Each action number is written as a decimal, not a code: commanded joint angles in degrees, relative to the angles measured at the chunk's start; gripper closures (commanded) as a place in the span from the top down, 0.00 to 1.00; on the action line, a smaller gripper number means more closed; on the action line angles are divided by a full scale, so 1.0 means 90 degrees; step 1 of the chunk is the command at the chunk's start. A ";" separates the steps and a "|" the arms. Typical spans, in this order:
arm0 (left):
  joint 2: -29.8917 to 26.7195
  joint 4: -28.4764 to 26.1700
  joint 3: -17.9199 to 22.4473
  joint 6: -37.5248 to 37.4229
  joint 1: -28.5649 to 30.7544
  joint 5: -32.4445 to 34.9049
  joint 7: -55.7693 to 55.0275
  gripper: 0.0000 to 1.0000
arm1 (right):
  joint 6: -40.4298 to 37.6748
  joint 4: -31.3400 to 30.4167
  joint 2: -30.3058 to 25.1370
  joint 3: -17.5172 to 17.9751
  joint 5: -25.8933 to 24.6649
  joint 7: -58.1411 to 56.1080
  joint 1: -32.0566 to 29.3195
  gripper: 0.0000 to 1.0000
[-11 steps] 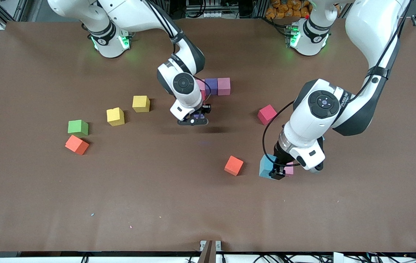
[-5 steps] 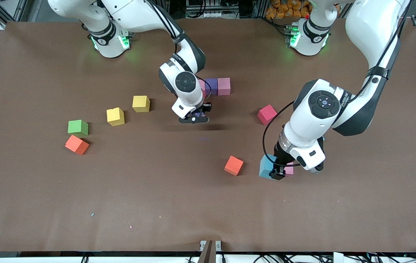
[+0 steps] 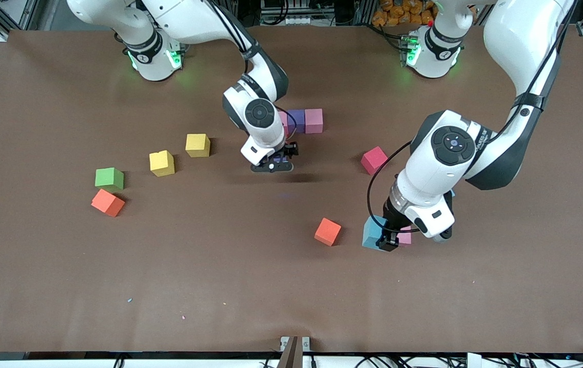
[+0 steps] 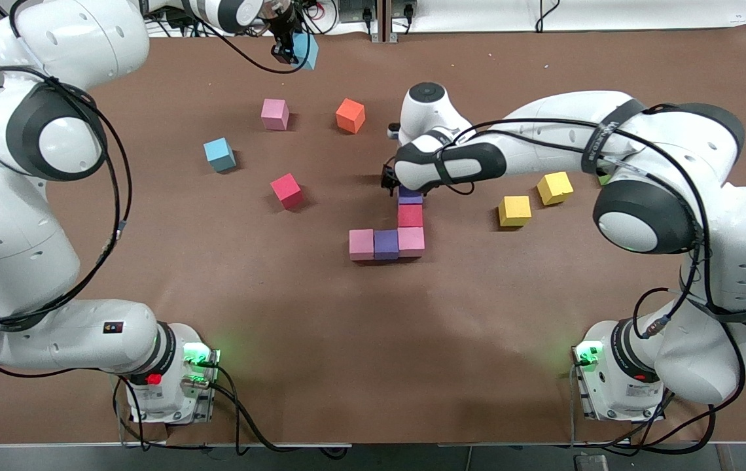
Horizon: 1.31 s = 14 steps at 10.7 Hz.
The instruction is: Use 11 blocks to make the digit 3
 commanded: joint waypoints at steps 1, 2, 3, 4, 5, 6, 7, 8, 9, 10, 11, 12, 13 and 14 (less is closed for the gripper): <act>-0.0026 -0.0022 -0.0030 -0.0103 -0.0080 -0.0228 0.0083 0.00 | -0.0771 0.0026 -0.0746 -0.0303 -0.0011 0.0100 -0.0057 1.00; -0.0026 -0.0061 -0.0040 -0.0268 -0.0167 -0.0374 -0.0227 0.00 | -0.1356 0.0211 -0.0961 -0.0546 -0.0031 0.0052 -0.0067 1.00; -0.0017 -0.0110 -0.0040 -0.0289 -0.0342 -0.0394 -0.0733 0.00 | -0.1893 0.0455 -0.1128 -0.0810 -0.0166 0.0022 -0.0068 1.00; -0.0026 -0.0246 -0.0040 -0.0289 -0.0469 -0.0395 -0.1241 0.00 | -0.2285 0.0592 -0.1217 -0.1015 -0.0438 0.0013 -0.0077 1.00; -0.0055 -0.0392 -0.0040 -0.0289 -0.0587 -0.0395 -0.1604 0.00 | -0.2367 0.0594 -0.1266 -0.1259 -0.0712 0.0012 -0.0135 1.00; -0.0056 -0.0578 -0.0040 -0.0289 -0.0723 -0.0395 -0.1984 0.00 | -0.2396 0.0555 -0.1295 -0.1465 -0.0821 0.0003 -0.0194 1.00; -0.0036 -0.0744 -0.0040 -0.0289 -0.0928 -0.0395 -0.2384 0.00 | -0.2387 0.0555 -0.1267 -0.1525 -0.0822 0.0003 -0.0349 1.00; -0.0036 -0.0910 -0.0050 -0.0289 -0.1104 -0.0395 -0.2968 0.00 | -0.2339 0.0555 -0.1228 -0.1525 -0.0822 -0.0046 -0.0515 1.00; -0.0036 -0.1066 -0.0127 -0.0289 -0.1260 -0.0395 -0.3583 0.00 | -0.2319 0.0603 -0.1247 -0.1525 -0.0754 -0.0336 -0.0816 1.00; -0.0026 -0.1280 -0.0254 -0.0269 -0.1407 -0.0395 -0.3889 0.00 | -0.2348 0.0623 -0.1285 -0.1525 -0.0744 -0.0542 -0.1042 1.00; -0.0017 -0.1524 -0.0303 -0.0182 -0.1582 -0.0395 -0.4066 0.00 | -0.2377 0.0594 -0.1305 -0.1535 -0.0753 -0.0767 -0.1208 1.00; -0.0026 -0.1778 -0.0304 0.0051 -0.1739 -0.0385 -0.4319 0.00 | -0.2339 0.0545 -0.1296 -0.1545 -0.0773 -0.1117 -0.1394 1.00; -0.0017 -0.2003 -0.0304 0.0362 -0.1798 -0.0385 -0.4583 0.00 | -0.2338 0.0535 -0.1286 -0.1545 -0.0773 -0.1633 -0.1628 1.00; 0.0013 -0.2218 -0.0304 0.0646 -0.1847 -0.0356 -0.4808 0.00 | -0.2319 0.0458 -0.1286 -0.1545 -0.0773 -0.2102 -0.1872 1.00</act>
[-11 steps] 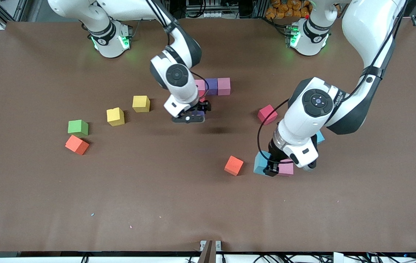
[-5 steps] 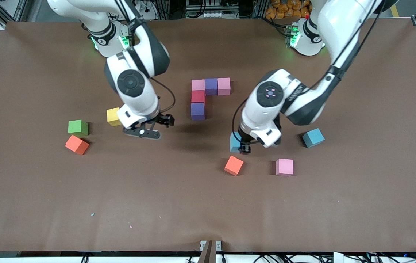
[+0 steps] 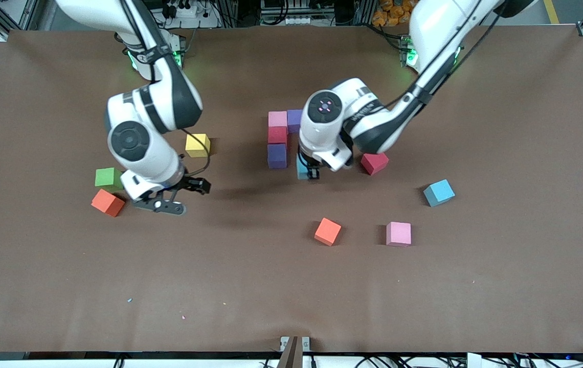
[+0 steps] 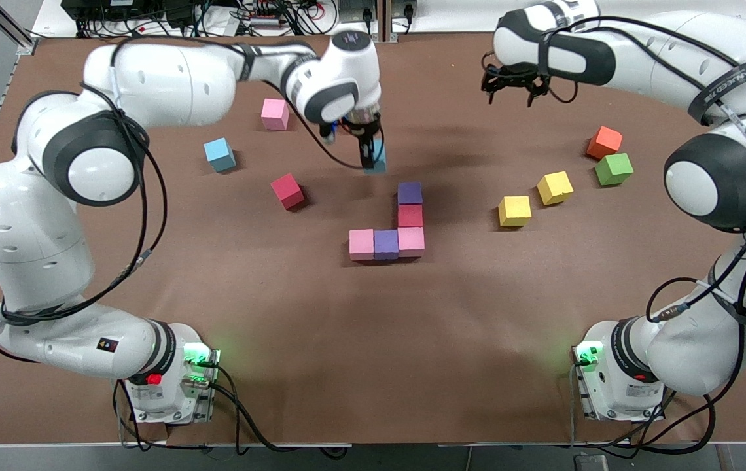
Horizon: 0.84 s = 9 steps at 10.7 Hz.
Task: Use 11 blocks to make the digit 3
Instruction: 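Grasp the yellow cube with the right gripper while the left gripper holds cyan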
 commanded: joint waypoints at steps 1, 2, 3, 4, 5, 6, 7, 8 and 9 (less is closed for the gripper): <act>-0.0098 -0.0643 0.0008 0.0632 -0.0069 -0.0018 -0.0422 0.00 | 0.0009 -0.0186 -0.0047 0.0071 -0.0078 -0.1060 -0.0592 1.00; -0.0127 -0.0848 0.0018 0.0886 -0.0089 -0.0018 -0.0433 0.00 | 0.0038 -0.0197 -0.0008 0.0071 -0.0078 -0.1549 -0.0827 1.00; -0.0147 -0.0995 0.0008 0.1072 -0.0050 -0.0018 -0.0433 0.00 | 0.0135 -0.0206 0.0050 0.0071 -0.0078 -0.1815 -0.0984 1.00; -0.0098 -0.1006 0.0018 0.1161 -0.0098 -0.0018 -0.0452 0.00 | 0.0330 -0.0322 0.0089 0.0071 -0.0078 -0.1933 -0.1111 1.00; -0.0050 -0.1006 0.0027 0.1239 -0.0128 -0.0018 -0.0520 0.00 | 0.0622 -0.0594 0.0041 0.0071 -0.0078 -0.2176 -0.1161 1.00; -0.0001 -0.1006 0.0027 0.1279 -0.0128 -0.0018 -0.0521 0.00 | 0.0760 -0.0810 -0.0036 0.0081 -0.0058 -0.2275 -0.1123 1.00; 0.0058 -0.1006 0.0037 0.1279 -0.0148 0.0002 -0.0511 0.00 | 0.0781 -0.1005 -0.0144 0.0091 -0.0058 -0.2296 -0.1055 1.00; 0.0078 -0.1006 0.0037 0.1279 -0.0148 0.0137 -0.0511 0.00 | 0.0926 -0.1317 -0.0299 0.0100 -0.0068 -0.2383 -0.1035 1.00; 0.0097 -0.1006 0.0037 0.1279 -0.0148 0.0225 -0.0511 0.00 | 0.1314 -0.1813 -0.0514 0.0100 -0.0068 -0.2751 -0.1044 1.00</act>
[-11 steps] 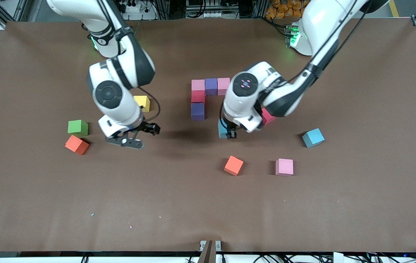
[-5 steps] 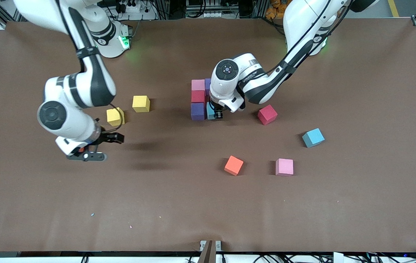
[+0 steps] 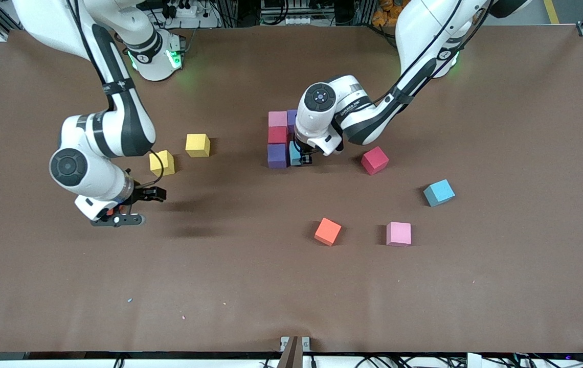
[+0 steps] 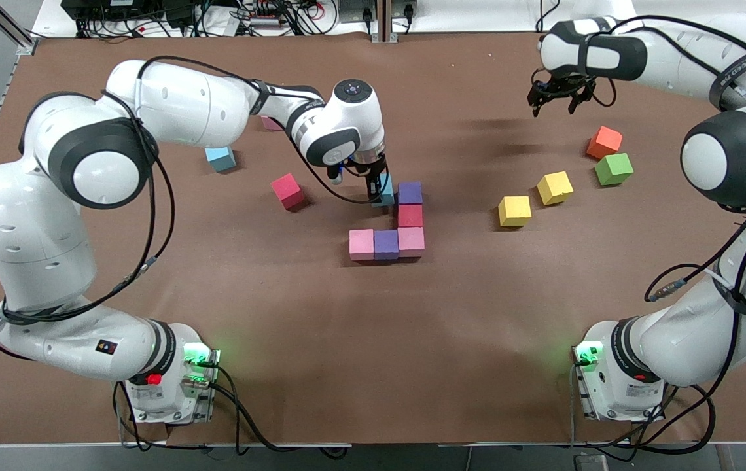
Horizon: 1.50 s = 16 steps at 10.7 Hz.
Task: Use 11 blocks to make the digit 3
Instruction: 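Grasp the yellow cube with the right gripper while the left gripper holds cyan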
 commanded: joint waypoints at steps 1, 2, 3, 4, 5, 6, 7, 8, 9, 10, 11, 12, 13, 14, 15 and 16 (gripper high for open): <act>0.0108 0.0021 0.0031 0.0113 -0.0047 0.0255 -0.0135 0.00 | 0.0875 -0.1415 -0.0887 0.0030 -0.0068 -0.0638 -0.0009 1.00; 0.0138 0.0041 0.0031 0.0122 -0.0056 0.0362 -0.0145 0.00 | 0.0908 -0.1749 -0.1190 0.0039 -0.0068 -0.0708 0.0088 1.00; 0.0187 0.0041 0.0031 0.0122 -0.0085 0.0421 -0.0135 0.00 | 0.0928 -0.2024 -0.1358 0.0039 -0.0068 -0.0757 0.0157 1.00; 0.0226 0.0051 0.0041 0.0122 -0.0153 0.0490 -0.0135 0.00 | 0.0986 -0.2258 -0.1446 0.0039 -0.0068 -0.0758 0.0196 1.00; 0.0236 0.0080 0.0041 0.0122 -0.0164 0.0500 -0.0145 0.00 | 0.1142 -0.2522 -0.1563 0.0039 -0.0068 -0.0748 0.0283 1.00; 0.0265 0.0119 0.0041 0.0122 -0.0164 0.0500 -0.0145 0.00 | 0.1365 -0.2737 -0.1603 0.0039 -0.0068 -0.0748 0.0323 1.00; 0.0294 0.0158 0.0041 0.0113 -0.0164 0.0500 -0.0145 0.00 | 0.1561 -0.2904 -0.1604 0.0039 -0.0068 -0.0748 0.0343 1.00; 0.0343 0.0197 0.0050 0.0122 -0.0212 0.0500 -0.0145 0.00 | 0.1660 -0.3012 -0.1575 0.0039 -0.0068 -0.0748 0.0343 1.00; 0.0353 0.0207 0.0051 0.0113 -0.0222 0.0510 -0.0145 0.00 | 0.1699 -0.3051 -0.1536 0.0039 -0.0068 -0.0748 0.0333 1.00; 0.0402 0.0236 0.0051 0.0122 -0.0242 0.0587 -0.0145 0.00 | 0.1748 -0.3052 -0.1477 0.0039 -0.0068 -0.0748 0.0323 1.00; 0.0450 0.0266 0.0051 0.0113 -0.0281 0.0665 -0.0164 0.00 | 0.1787 -0.3071 -0.1409 0.0039 -0.0068 -0.0748 0.0294 1.00; 0.0470 0.0266 0.0080 0.0113 -0.0291 0.0676 -0.0164 0.00 | 0.1855 -0.3071 -0.1283 0.0039 -0.0068 -0.0738 0.0294 1.00; 0.0480 0.0266 0.0099 0.0113 -0.0300 0.0686 -0.0164 0.00 | 0.1933 -0.3100 -0.1156 0.0039 -0.0058 -0.0729 0.0284 1.00; 0.0480 0.0266 0.0119 0.0113 -0.0339 0.0686 -0.0164 0.00 | 0.2079 -0.3188 -0.1077 0.0039 -0.0058 -0.0738 0.0265 1.00; 0.0480 0.0276 0.0158 0.0113 -0.0349 0.0686 -0.0164 0.00 | 0.2216 -0.3246 -0.0989 0.0039 -0.0058 -0.0738 0.0265 1.00; 0.0471 0.0276 0.0158 0.0113 -0.0340 0.0686 -0.0164 0.00 | 0.2295 -0.3257 -0.0940 0.0039 -0.0058 -0.0748 0.0265 1.00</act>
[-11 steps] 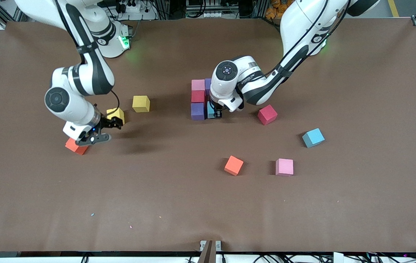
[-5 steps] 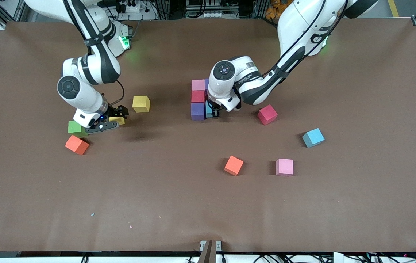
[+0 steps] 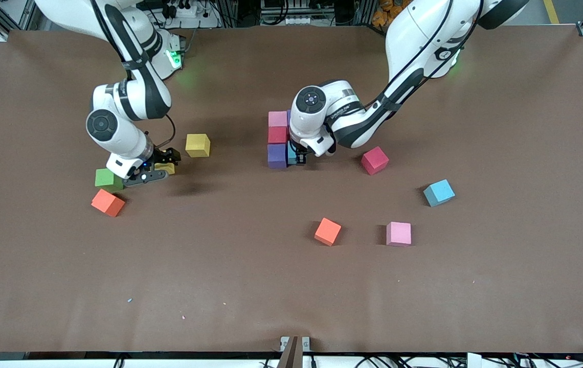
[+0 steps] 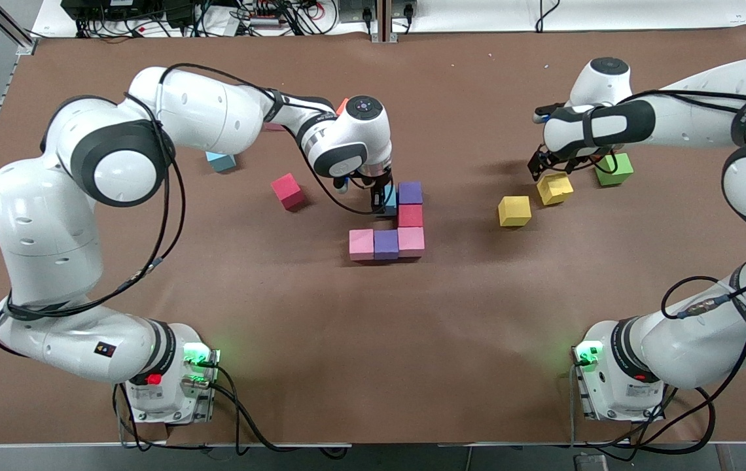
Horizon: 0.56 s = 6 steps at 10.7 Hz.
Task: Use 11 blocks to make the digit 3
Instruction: 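Place cyan beside purple with the left gripper while the right gripper lifts yellow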
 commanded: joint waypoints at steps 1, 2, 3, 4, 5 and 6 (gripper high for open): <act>0.0031 0.0105 0.0084 0.0028 -0.0096 0.0186 -0.0164 0.00 | 0.0210 -0.0093 0.0108 0.0023 -0.0058 -0.0043 -0.0062 1.00; 0.0031 0.0154 0.0084 0.0019 -0.0096 0.0195 -0.0164 0.00 | 0.0210 -0.0093 0.0109 0.0023 -0.0068 -0.0052 -0.0062 1.00; 0.0041 0.0183 0.0084 0.0019 -0.0096 0.0186 -0.0155 0.00 | 0.0210 -0.0093 0.0099 0.0013 -0.0068 -0.0081 -0.0091 1.00; 0.0041 0.0193 0.0084 0.0019 -0.0096 0.0186 -0.0164 0.00 | 0.0220 -0.0093 0.0099 0.0013 -0.0068 -0.0101 -0.0120 1.00; 0.0041 0.0193 0.0084 0.0019 -0.0096 0.0195 -0.0164 0.00 | 0.0220 -0.0093 0.0118 0.0023 -0.0058 -0.0111 -0.0149 1.00; 0.0041 0.0193 0.0094 0.0019 -0.0106 0.0195 -0.0155 0.00 | 0.0230 -0.0093 0.0148 0.0023 -0.0058 -0.0111 -0.0150 1.00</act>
